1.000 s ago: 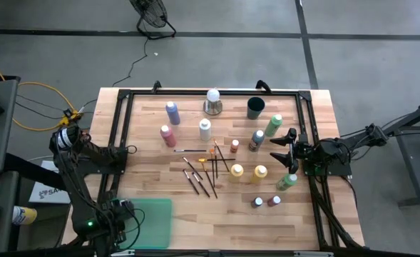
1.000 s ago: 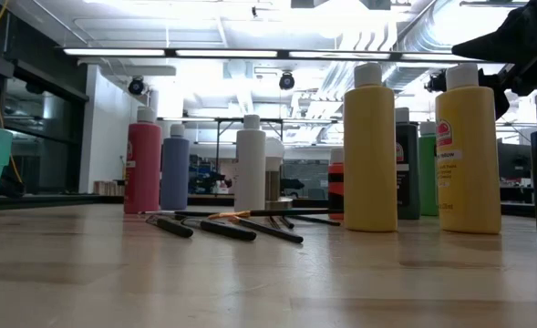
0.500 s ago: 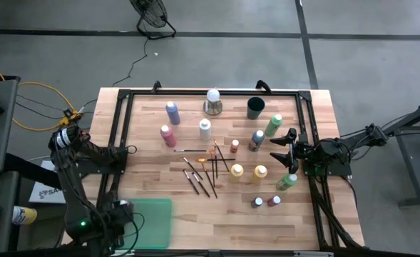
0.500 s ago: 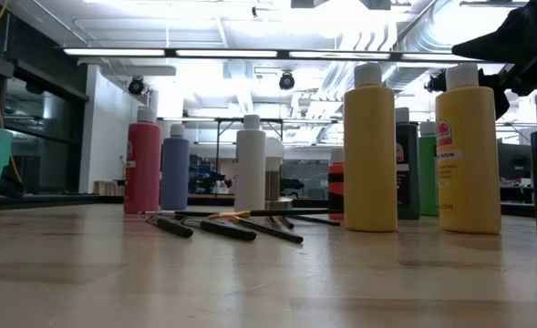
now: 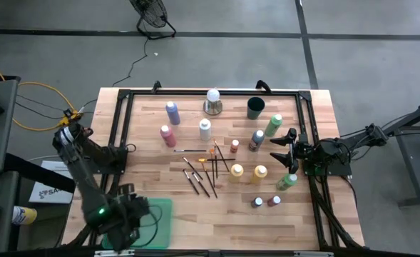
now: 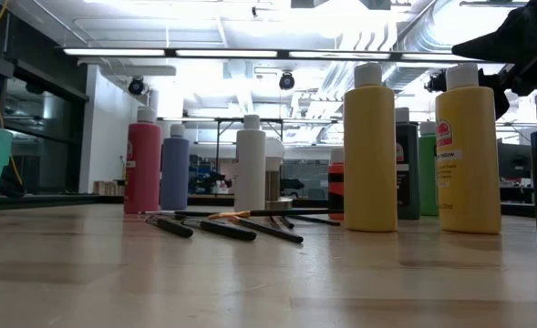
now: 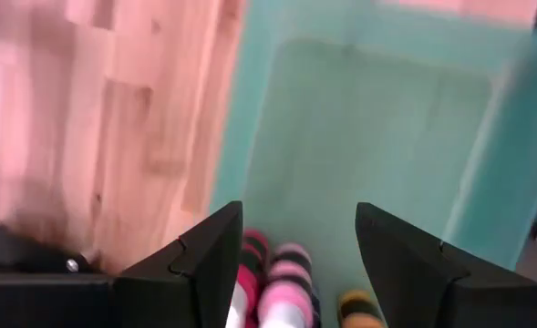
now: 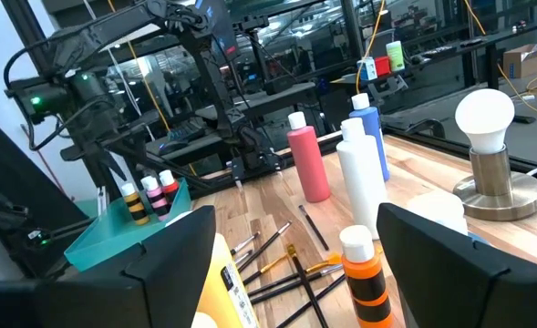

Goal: Pick & Place Paint Supplies
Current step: Put the purple paint bottle into the green bin

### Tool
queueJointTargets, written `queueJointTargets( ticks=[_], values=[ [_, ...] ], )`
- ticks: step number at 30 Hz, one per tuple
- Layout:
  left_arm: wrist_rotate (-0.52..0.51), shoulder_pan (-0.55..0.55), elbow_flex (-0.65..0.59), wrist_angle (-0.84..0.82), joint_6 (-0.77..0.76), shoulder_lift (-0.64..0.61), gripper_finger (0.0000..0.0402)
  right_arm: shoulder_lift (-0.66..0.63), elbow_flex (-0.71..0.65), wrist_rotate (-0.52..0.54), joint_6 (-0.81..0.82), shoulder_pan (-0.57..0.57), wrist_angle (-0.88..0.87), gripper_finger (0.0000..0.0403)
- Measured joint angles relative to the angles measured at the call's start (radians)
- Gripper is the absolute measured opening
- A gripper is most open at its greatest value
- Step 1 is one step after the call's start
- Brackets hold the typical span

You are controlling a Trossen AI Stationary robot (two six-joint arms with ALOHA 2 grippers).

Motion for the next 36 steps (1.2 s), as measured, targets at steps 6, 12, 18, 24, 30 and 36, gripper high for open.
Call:
queueJointTargets(
  ticks=[6, 12, 18, 24, 30, 36],
  values=[
    [0.0, 0.164, 0.0, -0.002, 0.064, -0.034, 0.0207, 0.0, 0.0, 0.0, 0.0, 0.0, 0.0, 0.0299],
    [-0.027, 0.302, 0.0, 0.007, 0.121, -0.069, 0.0207, 0.0, 0.0, 0.0, 0.0, 0.0, 0.0, 0.0299],
    [-0.246, 0.331, 0.0, 0.058, 0.133, -0.151, 0.0207, 0.0, 0.0, 0.0, 0.0, 0.0, 0.0, 0.0299],
    [-0.398, 0.332, 0.0, 0.096, 0.221, -0.269, 0.0207, 0.0, 0.0, 0.0, 0.0, 0.0, 0.0, 0.0299],
    [-0.4, 0.364, 0.0, 0.167, 0.438, -0.357, 0.0207, 0.0, 0.0, 0.0, 0.0, 0.0, 0.0, 0.0299],
    [-0.394, 0.416, -0.011, 0.226, 0.561, -0.42, 0.0207, 0.0, 0.0, -0.003, 0.014, 0.0, 0.0, 0.0299]
  ],
)
